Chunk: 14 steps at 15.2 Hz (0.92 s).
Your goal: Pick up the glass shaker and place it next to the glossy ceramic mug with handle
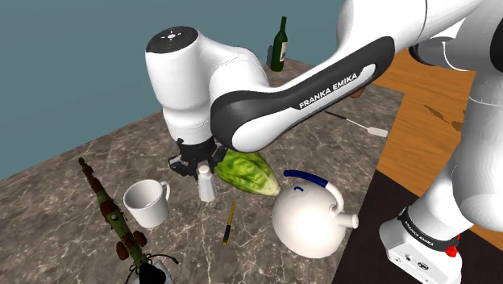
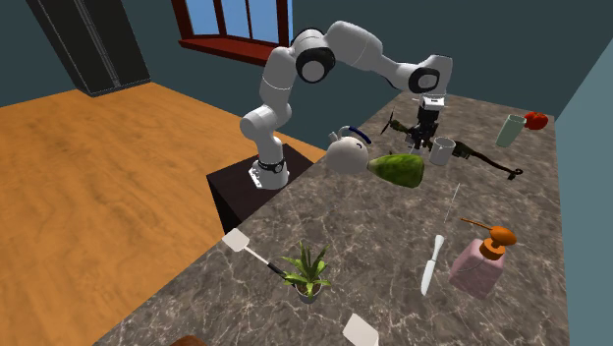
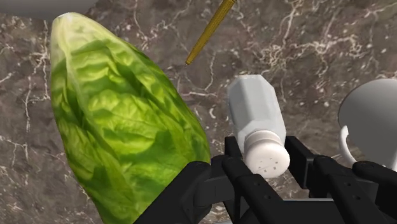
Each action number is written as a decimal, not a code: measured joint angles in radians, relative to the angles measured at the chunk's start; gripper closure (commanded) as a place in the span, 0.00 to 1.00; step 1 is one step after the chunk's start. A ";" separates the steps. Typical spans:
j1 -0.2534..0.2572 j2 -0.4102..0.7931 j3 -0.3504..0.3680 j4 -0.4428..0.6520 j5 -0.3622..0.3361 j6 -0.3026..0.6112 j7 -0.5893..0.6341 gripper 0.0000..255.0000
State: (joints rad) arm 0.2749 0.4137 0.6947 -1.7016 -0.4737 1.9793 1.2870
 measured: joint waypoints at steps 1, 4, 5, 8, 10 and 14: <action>0.002 0.009 -0.004 -0.001 -0.007 0.008 0.003 1.00; 0.007 0.027 -0.011 -0.017 -0.022 0.037 0.018 1.00; 0.008 0.028 -0.012 -0.019 -0.024 0.040 0.019 1.00; 0.008 0.030 -0.013 -0.020 -0.026 0.042 0.020 1.00; 0.008 0.030 -0.013 -0.020 -0.026 0.043 0.021 1.00; 0.008 0.030 -0.013 -0.020 -0.026 0.043 0.021 0.00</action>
State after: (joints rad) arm 0.2832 0.4440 0.6817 -1.7219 -0.4996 2.0221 1.3075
